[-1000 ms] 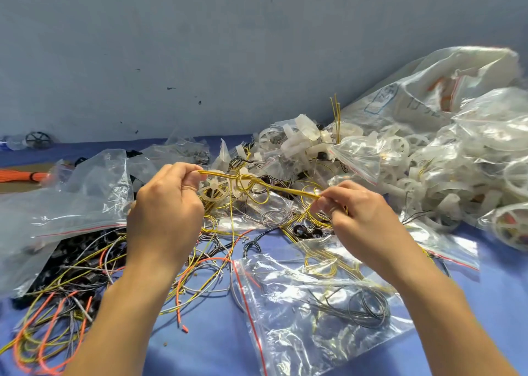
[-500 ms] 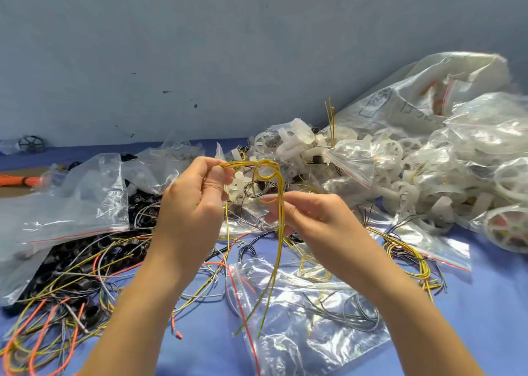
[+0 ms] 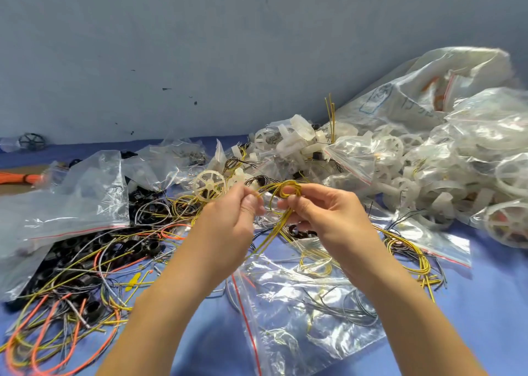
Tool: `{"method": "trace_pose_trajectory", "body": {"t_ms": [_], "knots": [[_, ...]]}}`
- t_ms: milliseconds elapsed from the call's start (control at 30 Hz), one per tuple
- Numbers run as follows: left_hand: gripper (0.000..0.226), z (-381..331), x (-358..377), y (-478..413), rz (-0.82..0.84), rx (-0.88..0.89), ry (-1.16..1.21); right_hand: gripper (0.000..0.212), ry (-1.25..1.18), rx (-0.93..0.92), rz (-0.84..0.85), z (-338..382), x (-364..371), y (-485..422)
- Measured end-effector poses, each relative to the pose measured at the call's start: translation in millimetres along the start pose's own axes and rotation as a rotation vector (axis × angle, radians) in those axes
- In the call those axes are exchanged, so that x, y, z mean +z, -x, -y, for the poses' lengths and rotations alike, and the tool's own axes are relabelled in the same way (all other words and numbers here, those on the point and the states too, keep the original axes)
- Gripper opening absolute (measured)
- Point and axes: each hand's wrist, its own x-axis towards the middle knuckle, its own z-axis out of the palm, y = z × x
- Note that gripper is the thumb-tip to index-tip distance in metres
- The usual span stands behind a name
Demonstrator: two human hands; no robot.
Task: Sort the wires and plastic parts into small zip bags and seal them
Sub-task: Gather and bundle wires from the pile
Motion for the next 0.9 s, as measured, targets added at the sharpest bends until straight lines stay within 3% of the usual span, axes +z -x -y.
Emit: {"method": "trace_pose_trajectory", "body": {"t_ms": [133, 300, 400, 533, 667, 733, 800, 900], "knots": [[0.022, -6.7, 15.5, 9.4, 0.196, -0.145, 0.425, 0.025, -0.057, -0.142, -0.043, -4.6, 6.5, 0.2], [0.031, -3.2, 5.0, 15.1, 0.301, -0.110, 0.552, 0.027, -0.037, -0.202, -0.065, -13.0, 9.0, -2.4], [0.034, 8.3, -9.6, 22.2, 0.326, -0.082, 0.399, 0.026, 0.015, -0.188, 0.019, -18.1, 13.5, 0.3], [0.027, 45.1, -40.6, 30.4, 0.255, -0.130, -0.002, 0.018, 0.594, -0.089, 0.000, -28.2, 18.0, 6.7], [0.034, 70.9, -63.0, 39.0, 0.398, -0.237, -0.423, 0.045, 0.951, -0.049, 0.101, -33.5, 49.1, 33.8], [0.031, 75.1, -64.3, 45.5, 0.500, -0.259, -0.434, 0.051, 1.089, -0.079, 0.184, -40.6, 63.1, 46.7], [0.024, 75.3, -63.6, 50.3, 0.563, -0.244, -0.394, 0.044, 1.181, -0.051, 0.211, -44.8, 64.7, 49.3], [0.017, 68.7, -64.2, 50.3, 0.535, -0.256, -0.332, 0.037, 1.193, 0.042, 0.166, -46.2, 55.5, 43.5]]}}
